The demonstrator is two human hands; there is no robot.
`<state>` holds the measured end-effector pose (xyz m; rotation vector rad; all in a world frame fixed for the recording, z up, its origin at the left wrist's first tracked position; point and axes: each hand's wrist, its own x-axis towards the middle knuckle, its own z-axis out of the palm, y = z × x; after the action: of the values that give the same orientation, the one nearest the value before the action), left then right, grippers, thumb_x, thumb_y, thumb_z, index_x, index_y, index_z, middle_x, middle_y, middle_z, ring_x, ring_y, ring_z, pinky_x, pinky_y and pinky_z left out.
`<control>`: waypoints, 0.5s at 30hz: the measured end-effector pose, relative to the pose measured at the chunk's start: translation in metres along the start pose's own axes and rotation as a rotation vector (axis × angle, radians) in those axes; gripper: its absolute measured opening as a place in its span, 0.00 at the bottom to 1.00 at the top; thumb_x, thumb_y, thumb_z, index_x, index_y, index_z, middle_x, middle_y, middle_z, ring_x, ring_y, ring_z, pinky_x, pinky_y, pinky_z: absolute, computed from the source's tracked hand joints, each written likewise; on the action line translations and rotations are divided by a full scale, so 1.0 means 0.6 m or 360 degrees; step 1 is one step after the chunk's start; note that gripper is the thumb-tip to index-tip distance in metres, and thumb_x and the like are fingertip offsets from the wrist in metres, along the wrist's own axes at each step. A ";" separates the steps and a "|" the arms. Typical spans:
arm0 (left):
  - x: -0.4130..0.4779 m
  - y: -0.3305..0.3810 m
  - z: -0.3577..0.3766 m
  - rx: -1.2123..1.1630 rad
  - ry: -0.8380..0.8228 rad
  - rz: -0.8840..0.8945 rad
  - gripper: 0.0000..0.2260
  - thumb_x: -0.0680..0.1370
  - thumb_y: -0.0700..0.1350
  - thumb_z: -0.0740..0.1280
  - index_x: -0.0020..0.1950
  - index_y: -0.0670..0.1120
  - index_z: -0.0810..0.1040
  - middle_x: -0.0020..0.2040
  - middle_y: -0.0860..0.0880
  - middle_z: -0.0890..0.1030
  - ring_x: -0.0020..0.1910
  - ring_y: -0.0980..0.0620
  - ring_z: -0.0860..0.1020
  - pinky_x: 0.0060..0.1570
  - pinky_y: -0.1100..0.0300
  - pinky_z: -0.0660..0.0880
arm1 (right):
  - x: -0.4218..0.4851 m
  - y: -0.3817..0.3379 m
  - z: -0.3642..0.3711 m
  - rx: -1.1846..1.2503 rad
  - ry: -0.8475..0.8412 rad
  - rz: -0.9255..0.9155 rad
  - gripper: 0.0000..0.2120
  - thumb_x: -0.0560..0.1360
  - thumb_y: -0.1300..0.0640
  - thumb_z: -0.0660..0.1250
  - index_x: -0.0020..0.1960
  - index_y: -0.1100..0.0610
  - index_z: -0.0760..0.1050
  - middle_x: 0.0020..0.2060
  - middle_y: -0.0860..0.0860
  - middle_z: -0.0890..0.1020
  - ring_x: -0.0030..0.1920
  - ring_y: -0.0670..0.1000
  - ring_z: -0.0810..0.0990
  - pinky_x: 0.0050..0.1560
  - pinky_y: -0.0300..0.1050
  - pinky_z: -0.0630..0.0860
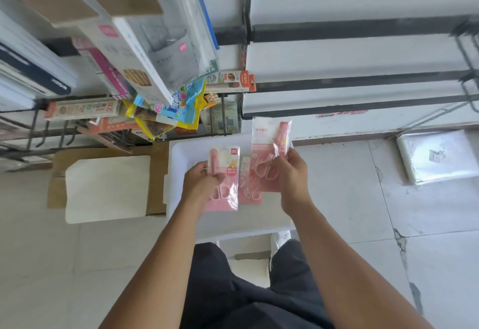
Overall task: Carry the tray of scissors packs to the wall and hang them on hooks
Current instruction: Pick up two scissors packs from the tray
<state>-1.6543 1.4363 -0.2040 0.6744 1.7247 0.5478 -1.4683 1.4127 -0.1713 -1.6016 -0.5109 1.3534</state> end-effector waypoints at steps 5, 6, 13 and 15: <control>-0.095 0.093 -0.017 -0.0186 -0.0241 0.0361 0.12 0.74 0.34 0.73 0.52 0.48 0.82 0.40 0.52 0.86 0.31 0.50 0.78 0.26 0.62 0.72 | -0.044 -0.090 -0.007 0.0071 0.0000 -0.0166 0.05 0.66 0.60 0.66 0.42 0.59 0.73 0.38 0.60 0.77 0.35 0.53 0.77 0.38 0.49 0.76; -0.116 0.116 -0.019 -0.0200 -0.0253 0.0437 0.14 0.74 0.34 0.73 0.54 0.49 0.82 0.40 0.54 0.86 0.30 0.53 0.79 0.25 0.63 0.72 | -0.053 -0.110 -0.010 0.0085 -0.0010 -0.0203 0.07 0.66 0.59 0.66 0.43 0.60 0.74 0.39 0.60 0.78 0.37 0.55 0.77 0.40 0.53 0.76; -0.240 0.255 -0.023 -0.0373 -0.0264 0.0889 0.12 0.74 0.34 0.72 0.54 0.47 0.82 0.44 0.50 0.87 0.40 0.49 0.84 0.36 0.58 0.75 | -0.123 -0.273 -0.028 0.0271 -0.0105 -0.0585 0.10 0.68 0.59 0.67 0.48 0.61 0.76 0.39 0.58 0.81 0.38 0.56 0.81 0.39 0.51 0.78; -0.275 0.292 -0.021 -0.0444 -0.0289 0.0997 0.12 0.75 0.35 0.72 0.55 0.48 0.81 0.49 0.51 0.87 0.47 0.49 0.85 0.42 0.57 0.79 | -0.144 -0.320 -0.034 0.0309 -0.0149 -0.0686 0.09 0.69 0.59 0.67 0.48 0.59 0.76 0.39 0.56 0.83 0.38 0.55 0.83 0.39 0.52 0.80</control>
<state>-1.6083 1.4497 0.0322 1.0287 1.2178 1.1002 -1.4279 1.4256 0.0357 -1.1907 -0.7124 1.1143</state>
